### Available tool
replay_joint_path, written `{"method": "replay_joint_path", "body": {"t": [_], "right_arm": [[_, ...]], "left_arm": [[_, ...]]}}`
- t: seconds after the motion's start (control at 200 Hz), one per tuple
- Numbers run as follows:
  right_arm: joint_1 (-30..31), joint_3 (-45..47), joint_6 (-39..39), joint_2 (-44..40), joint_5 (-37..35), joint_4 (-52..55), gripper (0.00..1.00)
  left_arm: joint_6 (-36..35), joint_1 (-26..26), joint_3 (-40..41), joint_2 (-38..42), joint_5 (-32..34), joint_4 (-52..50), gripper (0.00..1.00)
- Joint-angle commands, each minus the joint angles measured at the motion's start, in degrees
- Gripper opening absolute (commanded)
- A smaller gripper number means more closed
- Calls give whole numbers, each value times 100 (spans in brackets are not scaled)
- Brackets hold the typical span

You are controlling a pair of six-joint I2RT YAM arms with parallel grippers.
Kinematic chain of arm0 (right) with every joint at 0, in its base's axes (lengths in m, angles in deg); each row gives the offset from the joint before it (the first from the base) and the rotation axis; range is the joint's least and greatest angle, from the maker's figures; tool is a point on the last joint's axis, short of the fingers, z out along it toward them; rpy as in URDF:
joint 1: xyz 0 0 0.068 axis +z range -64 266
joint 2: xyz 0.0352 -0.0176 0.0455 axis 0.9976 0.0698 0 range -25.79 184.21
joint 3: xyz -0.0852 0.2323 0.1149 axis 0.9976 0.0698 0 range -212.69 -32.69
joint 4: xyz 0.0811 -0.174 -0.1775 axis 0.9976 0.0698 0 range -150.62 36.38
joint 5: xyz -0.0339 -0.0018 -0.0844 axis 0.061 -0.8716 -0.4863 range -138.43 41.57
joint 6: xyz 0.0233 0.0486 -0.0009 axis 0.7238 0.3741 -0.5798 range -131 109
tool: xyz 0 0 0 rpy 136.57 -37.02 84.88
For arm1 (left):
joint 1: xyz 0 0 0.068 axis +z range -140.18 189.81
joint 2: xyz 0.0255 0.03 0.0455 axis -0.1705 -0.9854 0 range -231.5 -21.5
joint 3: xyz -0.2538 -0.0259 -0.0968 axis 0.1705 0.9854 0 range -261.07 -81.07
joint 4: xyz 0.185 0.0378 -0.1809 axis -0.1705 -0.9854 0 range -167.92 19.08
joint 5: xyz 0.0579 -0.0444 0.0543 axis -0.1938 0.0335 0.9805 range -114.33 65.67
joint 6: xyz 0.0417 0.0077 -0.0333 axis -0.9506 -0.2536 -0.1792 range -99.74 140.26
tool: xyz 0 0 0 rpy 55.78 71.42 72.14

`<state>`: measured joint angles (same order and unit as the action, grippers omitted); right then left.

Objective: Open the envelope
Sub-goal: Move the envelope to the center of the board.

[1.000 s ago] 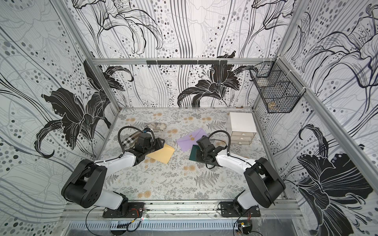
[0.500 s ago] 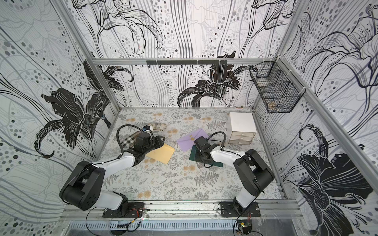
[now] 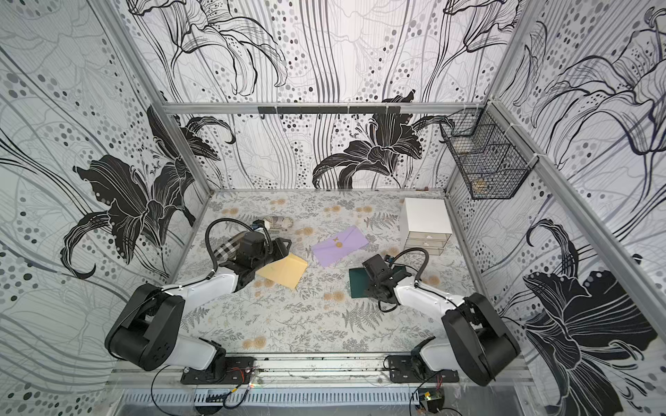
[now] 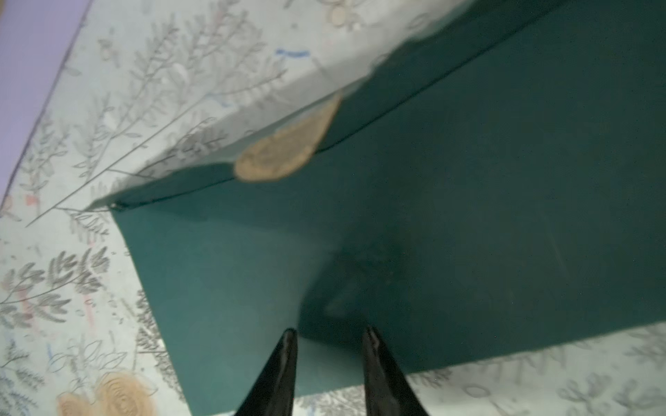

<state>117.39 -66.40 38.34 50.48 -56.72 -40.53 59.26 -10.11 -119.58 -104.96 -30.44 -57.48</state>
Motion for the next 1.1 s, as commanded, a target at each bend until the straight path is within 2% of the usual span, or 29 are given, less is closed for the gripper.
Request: {"method": "replay_joint_path", "body": {"t": [0.0,0.125,0.22,0.486,0.691,0.911,1.096], "right_arm": [[-64,-37,-59,-264,-294,718,33],[-64,-442,-389,-555,-321,804,33],[-64,-679,-531,-426,-495,692,34],[-147,-1414,-574,959,-370,154,34],[-329,-2077,-826,1886,-544,-14,34],[-590,-2566,-963,2782,81,100,34],[-751,-2319,-919,2886,439,52,35]], "left_arm": [[-22,-12,-149,6,-26,125,47],[-21,-8,-162,-28,-54,133,47],[-24,-9,-182,-56,-68,116,47],[-33,-14,-241,-124,-109,59,47],[-50,-11,-311,-209,-202,8,47],[-54,-14,-332,-218,-224,-3,46],[-70,-7,-346,-238,-204,-16,46]]}}
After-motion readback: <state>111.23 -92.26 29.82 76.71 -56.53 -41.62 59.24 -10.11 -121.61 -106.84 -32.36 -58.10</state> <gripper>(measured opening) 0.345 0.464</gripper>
